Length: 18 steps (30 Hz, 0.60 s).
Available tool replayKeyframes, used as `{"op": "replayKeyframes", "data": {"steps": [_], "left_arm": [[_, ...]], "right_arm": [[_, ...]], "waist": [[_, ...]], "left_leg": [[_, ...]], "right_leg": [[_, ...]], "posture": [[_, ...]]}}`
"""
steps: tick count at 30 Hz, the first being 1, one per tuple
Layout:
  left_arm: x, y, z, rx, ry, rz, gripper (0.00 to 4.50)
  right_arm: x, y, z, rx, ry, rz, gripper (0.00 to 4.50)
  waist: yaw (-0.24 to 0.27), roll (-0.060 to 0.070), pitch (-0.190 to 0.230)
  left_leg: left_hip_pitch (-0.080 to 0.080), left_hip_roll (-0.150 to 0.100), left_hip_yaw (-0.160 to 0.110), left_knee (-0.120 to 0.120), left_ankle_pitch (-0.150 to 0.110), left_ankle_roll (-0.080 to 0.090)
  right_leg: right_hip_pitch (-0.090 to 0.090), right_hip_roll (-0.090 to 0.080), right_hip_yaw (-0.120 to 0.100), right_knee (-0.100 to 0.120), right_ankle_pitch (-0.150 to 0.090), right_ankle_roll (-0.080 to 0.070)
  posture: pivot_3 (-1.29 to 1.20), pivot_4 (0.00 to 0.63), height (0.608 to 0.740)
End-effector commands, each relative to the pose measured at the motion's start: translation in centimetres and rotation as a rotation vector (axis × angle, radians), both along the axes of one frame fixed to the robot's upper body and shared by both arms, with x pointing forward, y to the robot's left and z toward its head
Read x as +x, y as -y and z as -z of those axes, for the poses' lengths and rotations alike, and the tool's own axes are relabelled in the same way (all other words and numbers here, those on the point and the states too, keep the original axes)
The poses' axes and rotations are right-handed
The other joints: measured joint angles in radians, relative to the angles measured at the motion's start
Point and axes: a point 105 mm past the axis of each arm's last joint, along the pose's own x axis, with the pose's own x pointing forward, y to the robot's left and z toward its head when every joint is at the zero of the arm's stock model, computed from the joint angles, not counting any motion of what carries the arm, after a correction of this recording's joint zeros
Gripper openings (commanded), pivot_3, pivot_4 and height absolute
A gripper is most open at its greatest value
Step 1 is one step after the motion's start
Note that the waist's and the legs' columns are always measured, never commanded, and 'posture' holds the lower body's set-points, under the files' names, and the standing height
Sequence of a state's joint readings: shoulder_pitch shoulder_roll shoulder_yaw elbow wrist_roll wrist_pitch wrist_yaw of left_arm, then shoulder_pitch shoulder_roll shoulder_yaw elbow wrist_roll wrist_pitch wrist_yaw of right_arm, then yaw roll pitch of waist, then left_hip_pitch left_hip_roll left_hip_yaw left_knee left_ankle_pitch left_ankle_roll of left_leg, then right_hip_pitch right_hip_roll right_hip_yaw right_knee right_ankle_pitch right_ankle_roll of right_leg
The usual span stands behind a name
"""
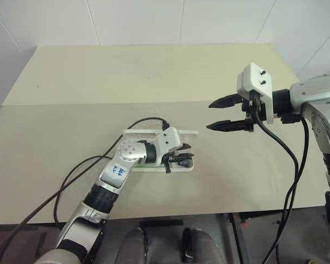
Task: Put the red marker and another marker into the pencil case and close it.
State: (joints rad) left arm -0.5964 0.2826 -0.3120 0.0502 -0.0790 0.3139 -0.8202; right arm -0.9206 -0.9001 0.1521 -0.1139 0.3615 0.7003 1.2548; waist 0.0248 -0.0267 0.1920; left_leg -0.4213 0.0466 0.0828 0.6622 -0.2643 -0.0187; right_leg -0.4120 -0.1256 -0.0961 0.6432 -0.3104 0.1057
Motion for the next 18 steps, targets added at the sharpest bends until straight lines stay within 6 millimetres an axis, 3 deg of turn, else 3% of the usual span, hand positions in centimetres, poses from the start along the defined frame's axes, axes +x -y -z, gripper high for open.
{"op": "replayKeyframes", "data": {"steps": [1,8,18], "left_arm": [[-0.7,0.2,-1.4,-0.029,0.032,0.028,0.04],[-2.4,-1.5,-3.3,-0.028,0.009,0.081,0.04],[-6.5,-5.1,-4.1,0.016,-0.181,0.205,0.04]], "right_arm": [[-0.6,-0.2,-1.3,0.014,0.038,-0.023,3.15],[-1.8,-0.8,-1.0,0.022,-0.009,-0.067,3.15],[-4.0,-2.6,0.4,0.018,-0.100,-0.166,3.15]], "waist": [[0.000,0.000,0.000],[-0.001,0.000,0.000],[0.000,0.000,0.000]], "left_leg": [[0.000,0.000,0.000,0.000,0.000,0.000],[0.000,0.001,0.000,0.000,0.000,0.000],[0.000,0.001,-0.002,0.000,0.000,0.000]], "right_leg": [[0.000,0.000,0.000,0.000,0.000,0.000],[0.000,0.000,0.000,0.000,0.000,0.000],[0.001,0.000,0.000,0.000,0.000,0.000]], "posture": [[0.00,0.150,0.740],[0.00,0.150,0.740],[0.00,0.150,0.740]]}}
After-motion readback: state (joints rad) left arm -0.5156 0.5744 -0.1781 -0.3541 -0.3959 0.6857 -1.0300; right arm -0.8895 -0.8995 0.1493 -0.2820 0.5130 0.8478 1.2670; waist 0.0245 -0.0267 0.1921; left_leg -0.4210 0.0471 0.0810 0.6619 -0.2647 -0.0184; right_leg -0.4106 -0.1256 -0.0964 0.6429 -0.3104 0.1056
